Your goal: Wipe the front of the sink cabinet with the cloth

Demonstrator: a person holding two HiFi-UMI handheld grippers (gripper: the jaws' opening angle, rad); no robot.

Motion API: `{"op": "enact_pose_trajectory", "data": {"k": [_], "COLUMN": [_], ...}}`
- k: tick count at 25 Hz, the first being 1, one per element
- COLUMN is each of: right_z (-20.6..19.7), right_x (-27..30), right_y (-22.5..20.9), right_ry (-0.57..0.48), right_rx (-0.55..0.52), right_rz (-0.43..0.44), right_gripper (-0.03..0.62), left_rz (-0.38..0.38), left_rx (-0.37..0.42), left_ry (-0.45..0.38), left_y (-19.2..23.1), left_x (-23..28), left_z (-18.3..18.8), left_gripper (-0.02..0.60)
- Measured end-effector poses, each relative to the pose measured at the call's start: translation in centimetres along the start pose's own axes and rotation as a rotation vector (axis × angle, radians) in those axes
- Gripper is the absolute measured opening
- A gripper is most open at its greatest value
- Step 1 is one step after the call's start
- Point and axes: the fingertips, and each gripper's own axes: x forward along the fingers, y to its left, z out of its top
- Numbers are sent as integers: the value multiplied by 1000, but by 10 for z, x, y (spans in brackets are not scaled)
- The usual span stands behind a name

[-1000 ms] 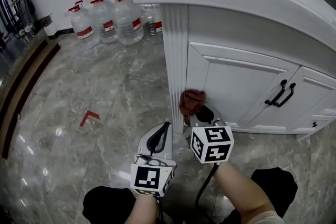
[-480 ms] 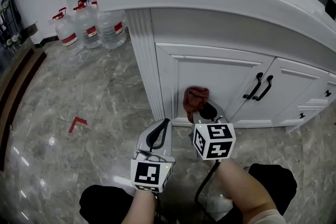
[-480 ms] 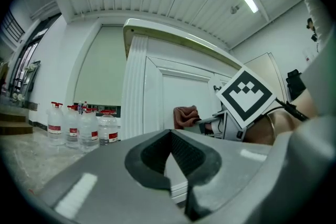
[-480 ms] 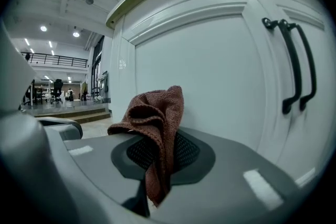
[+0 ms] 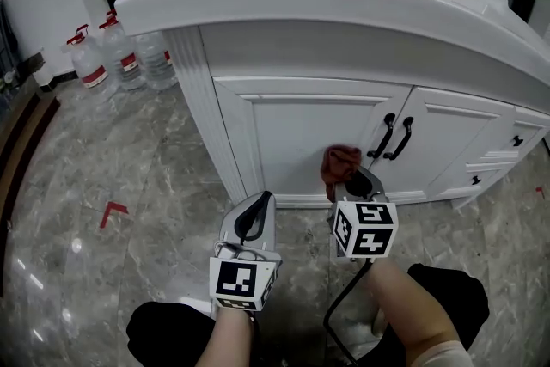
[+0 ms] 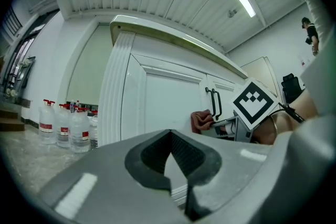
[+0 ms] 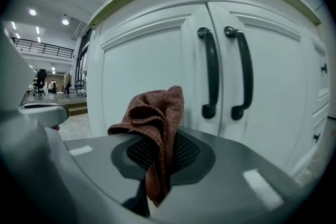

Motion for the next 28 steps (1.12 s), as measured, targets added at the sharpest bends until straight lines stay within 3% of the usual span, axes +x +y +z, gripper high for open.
{"op": "enact_pose_trajectory", "data": {"k": [5, 10, 16, 23, 28], "right_z": [-10, -12, -25, -64, -77], "right_x": [-9, -10, 6, 41, 63], "right_y": [-28, -19, 53, 137, 173], "right_ry": [12, 18, 21, 100, 122], "right_rx": [72, 66, -76, -26, 0], "right_rz": [-51, -46, 103, 226, 273], "right_gripper": [80, 80, 80, 80, 80], "left_rz": [-18, -16, 47, 132, 176], "left_rx": [-10, -19, -35, -46, -54], "left_ry": [7, 23, 53, 116, 140], "left_y": [-11, -11, 19, 60, 85], "left_x": [8, 8, -10, -39, -56], "left_z": [-5, -13, -23, -46, -54], "left_gripper": [0, 0, 0, 0, 0]}}
